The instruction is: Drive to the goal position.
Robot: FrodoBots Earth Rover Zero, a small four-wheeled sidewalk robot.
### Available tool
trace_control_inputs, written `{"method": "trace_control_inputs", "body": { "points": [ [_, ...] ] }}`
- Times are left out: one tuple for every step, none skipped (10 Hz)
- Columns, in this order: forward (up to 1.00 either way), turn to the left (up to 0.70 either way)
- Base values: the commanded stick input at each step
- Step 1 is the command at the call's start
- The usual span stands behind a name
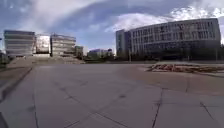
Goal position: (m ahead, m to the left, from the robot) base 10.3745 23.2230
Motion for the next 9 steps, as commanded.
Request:
{"method": "trace_control_inputs", "body": {
  "points": [
    [0.70, 0.00],
    [0.70, 0.00],
    [0.70, 0.00],
    [0.70, 0.00],
    [0.70, 0.00],
    [0.70, 0.00],
    [0.70, 0.00],
    [0.70, 0.00],
    [0.70, 0.00]
  ]
}}
